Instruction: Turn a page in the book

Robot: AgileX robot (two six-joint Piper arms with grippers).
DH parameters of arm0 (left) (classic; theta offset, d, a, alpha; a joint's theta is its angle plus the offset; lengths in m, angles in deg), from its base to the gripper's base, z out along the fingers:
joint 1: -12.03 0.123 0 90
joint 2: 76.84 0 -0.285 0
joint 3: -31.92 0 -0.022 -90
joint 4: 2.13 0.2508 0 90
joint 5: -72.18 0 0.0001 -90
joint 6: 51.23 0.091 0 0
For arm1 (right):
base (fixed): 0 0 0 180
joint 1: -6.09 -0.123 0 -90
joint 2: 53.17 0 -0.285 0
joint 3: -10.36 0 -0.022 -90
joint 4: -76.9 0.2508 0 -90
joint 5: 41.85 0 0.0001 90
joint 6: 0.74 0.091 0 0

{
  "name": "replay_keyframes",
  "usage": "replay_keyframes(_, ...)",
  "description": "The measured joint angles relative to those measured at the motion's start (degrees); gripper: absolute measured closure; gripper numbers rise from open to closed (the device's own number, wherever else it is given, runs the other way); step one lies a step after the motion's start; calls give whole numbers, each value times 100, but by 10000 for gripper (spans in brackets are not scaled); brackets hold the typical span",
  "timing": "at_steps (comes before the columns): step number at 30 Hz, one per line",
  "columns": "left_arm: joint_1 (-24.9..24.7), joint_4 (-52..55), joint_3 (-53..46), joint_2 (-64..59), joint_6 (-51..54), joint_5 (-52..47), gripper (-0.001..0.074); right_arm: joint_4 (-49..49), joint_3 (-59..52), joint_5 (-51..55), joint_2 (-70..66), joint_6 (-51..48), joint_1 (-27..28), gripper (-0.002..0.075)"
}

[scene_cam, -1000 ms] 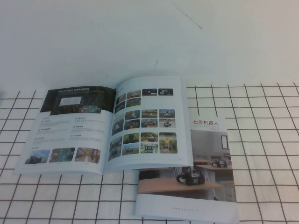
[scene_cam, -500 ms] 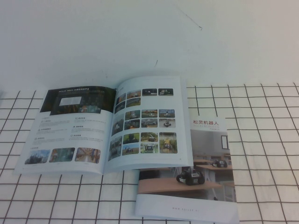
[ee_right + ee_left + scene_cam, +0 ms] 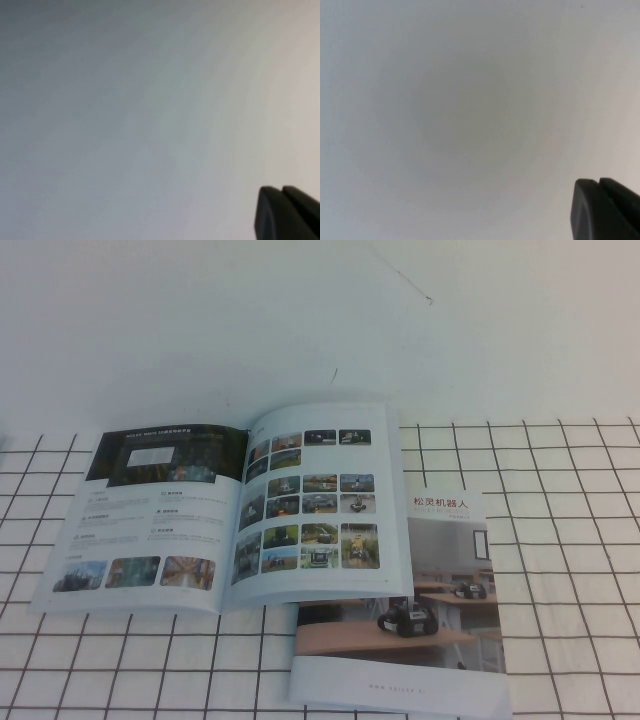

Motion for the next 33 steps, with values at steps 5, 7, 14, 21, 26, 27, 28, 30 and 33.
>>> replay_keyframes(5, 0, 411, 752, 13, 0, -848, 737, 0, 609, 212, 8, 11, 0, 725)
replay_keyframes(7, 0, 598, 978, -30, 0, -1159, 737, 0, 868, 556, 8, 20, 0, 725)
replay_keyframes(14, 0, 1052, 1572, -978, -169, -2075, 737, 0, 1777, 1974, 8, 20, 0, 725)
replay_keyframes(21, -85, 1100, 1849, -2352, -308, -2995, 737, 0, 2276, 3240, -816, 20, 0, 725)
replay_keyframes(26, -668, 1112, 1968, -3155, -128, -3551, 737, 0, 2721, 4786, -1694, 20, 0, 725)
replay_keyframes(27, -835, 1112, 1991, -3299, -87, -3649, 737, 25, 2808, 5092, -1910, 20, 0, 725)
replay_keyframes(28, -1010, 1112, 2001, -3408, -60, -3720, 737, 47, 2879, 5336, -2087, 20, 0, 725)
replay_keyframes(30, -1373, 1112, 2014, -3671, 20, -3920, 737, 228, 3055, 5929, -2557, 20, 0, 725)
replay_keyframes(33, -1871, 1112, 2040, -4096, 184, -4288, 737, 442, 3214, 6441, -3192, 20, 0, 725)
